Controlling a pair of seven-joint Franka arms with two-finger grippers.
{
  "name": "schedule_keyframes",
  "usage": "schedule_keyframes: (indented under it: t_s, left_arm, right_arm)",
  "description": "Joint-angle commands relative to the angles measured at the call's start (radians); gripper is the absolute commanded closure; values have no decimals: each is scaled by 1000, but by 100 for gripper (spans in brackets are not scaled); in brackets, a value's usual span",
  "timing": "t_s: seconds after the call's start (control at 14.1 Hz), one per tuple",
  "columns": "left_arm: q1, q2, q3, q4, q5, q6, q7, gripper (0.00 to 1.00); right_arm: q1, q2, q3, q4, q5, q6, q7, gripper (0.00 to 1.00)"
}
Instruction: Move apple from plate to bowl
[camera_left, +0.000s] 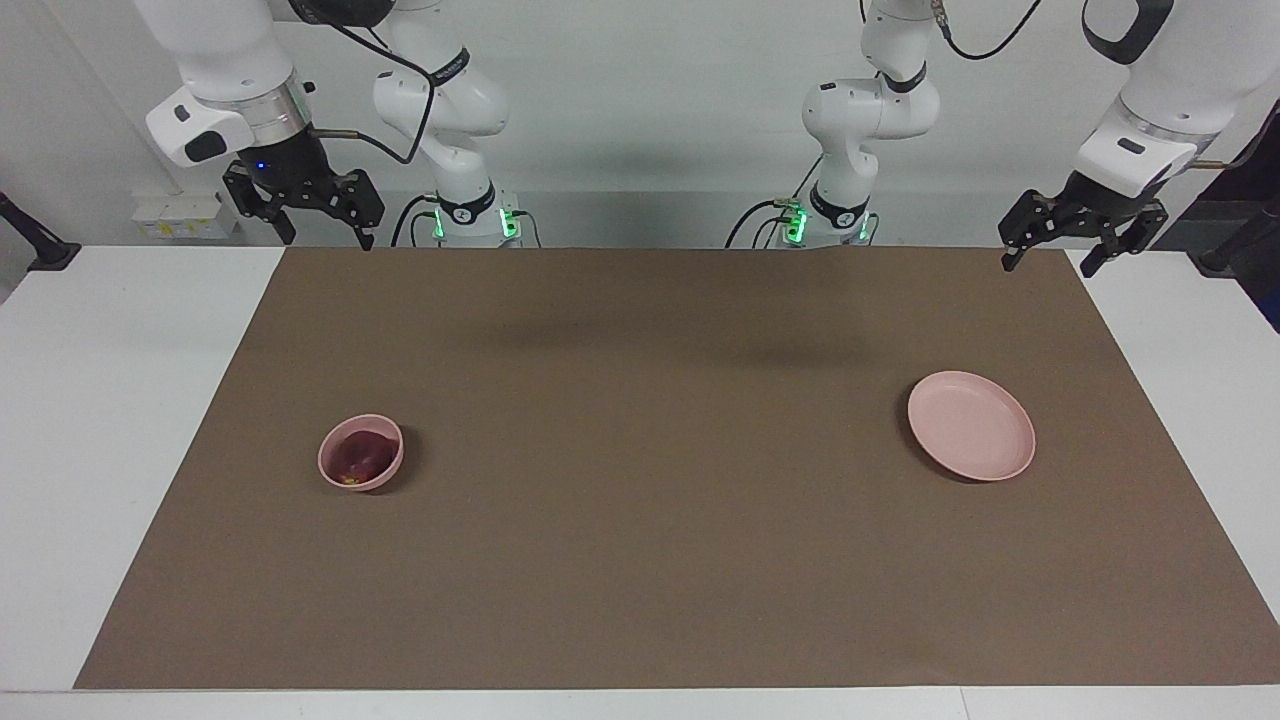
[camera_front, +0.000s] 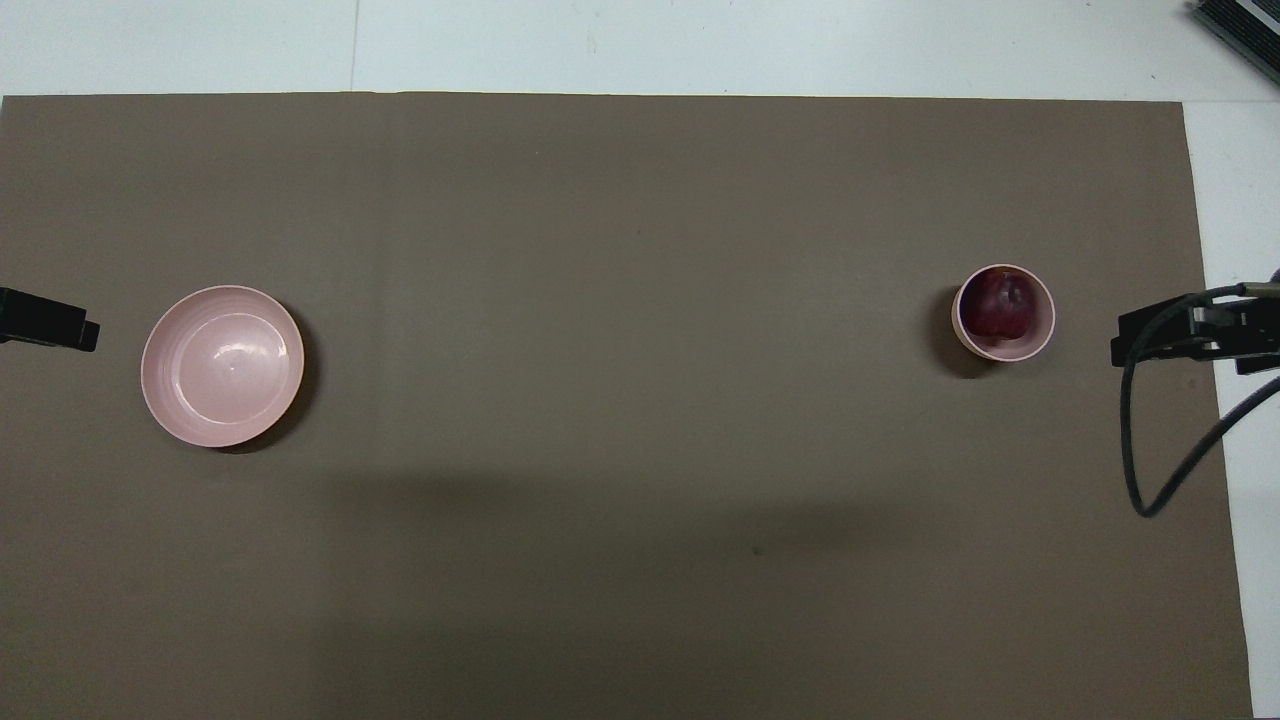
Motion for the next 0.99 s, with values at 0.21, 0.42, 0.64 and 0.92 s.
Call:
schedule_keyframes:
  t_s: [0.21,0.42,0.64,0.92]
  left_arm:
    - [10,-3,-6,10,11,-8,-9,0]
    - [10,-3,-6,10,11,-8,-9,0]
    - [10,-3,-7,10,11,-8,-9,0]
    - [10,-3,-6,10,11,-8,-9,0]
  right_arm:
    - [-14,-4,-3,0,20,-2,-121,0]
    - [-14,-5,-3,0,17,-4,-121,0]
    - [-14,-5,-3,-2,17,-5,-121,0]
    - [-14,-7,-3,-3,17,-13,-123,0]
